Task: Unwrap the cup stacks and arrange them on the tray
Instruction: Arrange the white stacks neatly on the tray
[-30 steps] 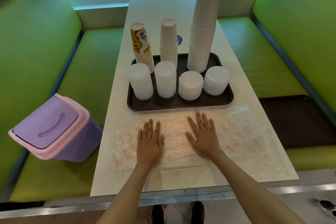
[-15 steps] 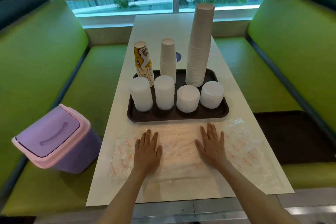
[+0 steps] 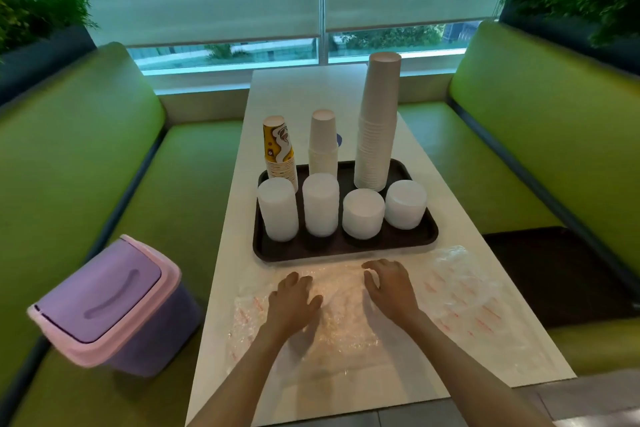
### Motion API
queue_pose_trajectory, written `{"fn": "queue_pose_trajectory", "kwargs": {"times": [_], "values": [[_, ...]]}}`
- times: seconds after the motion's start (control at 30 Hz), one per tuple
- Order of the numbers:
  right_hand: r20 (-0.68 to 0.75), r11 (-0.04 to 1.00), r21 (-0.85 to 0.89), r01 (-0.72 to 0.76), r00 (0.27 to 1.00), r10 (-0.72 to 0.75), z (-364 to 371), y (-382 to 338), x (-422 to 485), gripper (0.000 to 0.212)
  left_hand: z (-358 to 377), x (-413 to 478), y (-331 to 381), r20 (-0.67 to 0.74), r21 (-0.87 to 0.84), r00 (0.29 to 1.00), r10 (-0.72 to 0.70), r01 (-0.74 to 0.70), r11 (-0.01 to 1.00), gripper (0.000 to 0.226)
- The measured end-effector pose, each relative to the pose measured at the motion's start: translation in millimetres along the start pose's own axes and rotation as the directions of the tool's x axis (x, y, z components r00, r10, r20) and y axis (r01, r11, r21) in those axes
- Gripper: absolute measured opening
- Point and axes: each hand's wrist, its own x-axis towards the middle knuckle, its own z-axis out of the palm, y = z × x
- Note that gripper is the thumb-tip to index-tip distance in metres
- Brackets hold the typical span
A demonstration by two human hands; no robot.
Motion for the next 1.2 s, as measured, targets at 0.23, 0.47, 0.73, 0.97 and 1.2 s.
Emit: {"fn": "queue_pose_trajectory", "kwargs": {"times": [0.23,0.47,0.73,0.97,1.2], "values": [[-0.017,0.988,0.144,-0.059,0.998,0.062,6,-43,11,0.022,-31,3,-7,-0.02,-0.228,0.993,0.119,-0.121,0.966,0.042],[-0.089,0.966,0.252,-0.064,0.992,0.089,1,-69,26,0.022,-69,13,-3,-0.1,-0.294,0.971,0.215,-0.236,0.926,0.033],[-0.135,0.948,0.313,-0.056,0.986,0.102,-27,-75,44,0.02,-88,21,16,-0.201,-0.408,0.968,0.153,-0.224,0.885,0.025],[-0.161,0.933,0.359,-0.005,0.985,0.067,-62,-63,70,0.02,-110,28,59,-0.3,-0.419,0.945,0.129,-0.252,0.872,0.026],[-0.14,0.923,0.382,-0.037,0.985,0.097,-88,-56,95,0.021,-133,28,87,-0.406,-0.445,0.912,0.057,-0.252,0.859,0.026]]}}
